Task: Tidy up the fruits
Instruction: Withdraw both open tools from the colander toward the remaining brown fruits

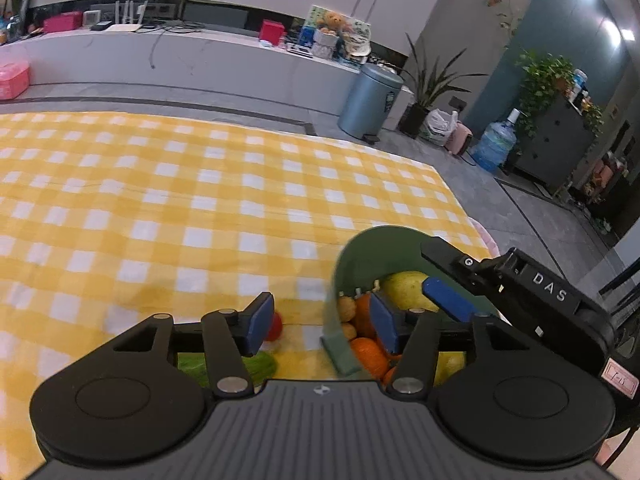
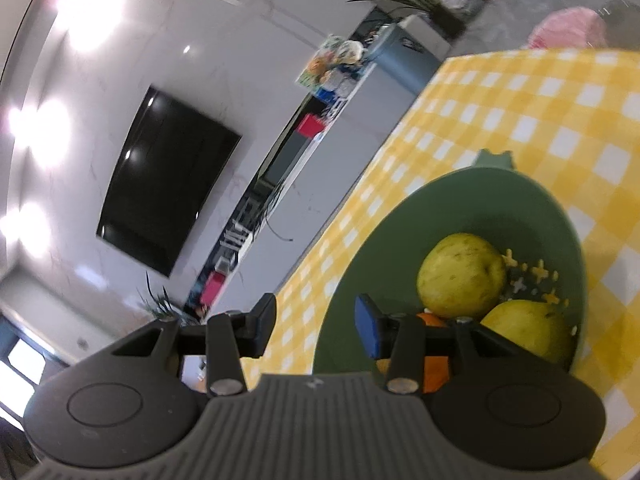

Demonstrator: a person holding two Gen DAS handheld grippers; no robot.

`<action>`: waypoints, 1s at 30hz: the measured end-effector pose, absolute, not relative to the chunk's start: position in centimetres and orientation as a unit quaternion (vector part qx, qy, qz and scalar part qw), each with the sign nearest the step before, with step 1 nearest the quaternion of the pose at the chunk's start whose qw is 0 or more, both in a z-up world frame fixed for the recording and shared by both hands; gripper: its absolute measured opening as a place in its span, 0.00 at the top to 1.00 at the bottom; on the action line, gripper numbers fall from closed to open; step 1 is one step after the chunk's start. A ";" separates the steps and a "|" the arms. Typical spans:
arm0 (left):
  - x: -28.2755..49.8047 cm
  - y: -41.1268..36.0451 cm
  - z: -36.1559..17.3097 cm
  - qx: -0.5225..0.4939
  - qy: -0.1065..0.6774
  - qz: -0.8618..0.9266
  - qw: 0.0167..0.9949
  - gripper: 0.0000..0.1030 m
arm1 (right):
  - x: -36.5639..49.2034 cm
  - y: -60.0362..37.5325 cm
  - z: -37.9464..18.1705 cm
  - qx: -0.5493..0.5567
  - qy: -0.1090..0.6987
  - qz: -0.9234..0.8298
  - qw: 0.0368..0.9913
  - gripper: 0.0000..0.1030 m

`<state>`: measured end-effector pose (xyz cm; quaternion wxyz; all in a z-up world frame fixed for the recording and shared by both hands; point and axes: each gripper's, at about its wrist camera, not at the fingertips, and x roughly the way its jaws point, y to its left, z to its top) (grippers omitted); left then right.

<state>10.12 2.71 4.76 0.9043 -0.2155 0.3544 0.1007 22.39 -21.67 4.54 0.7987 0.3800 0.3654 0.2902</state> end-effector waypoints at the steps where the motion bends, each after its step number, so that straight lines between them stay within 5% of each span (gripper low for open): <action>1: 9.7 2.9 4.9 -0.216 0.355 0.105 0.904 0.36 | 22.2 -21.4 4.7 0.370 0.363 0.294 0.803 0.58; 18: 1.5 8.5 5.8 -0.237 0.379 0.183 0.876 0.33 | 17.0 -17.4 5.0 0.267 0.392 0.378 0.795 0.54; 30: -2.2 13.4 2.3 -0.231 0.469 0.246 0.817 0.36 | 11.7 -13.6 4.6 0.144 0.419 0.415 0.794 0.56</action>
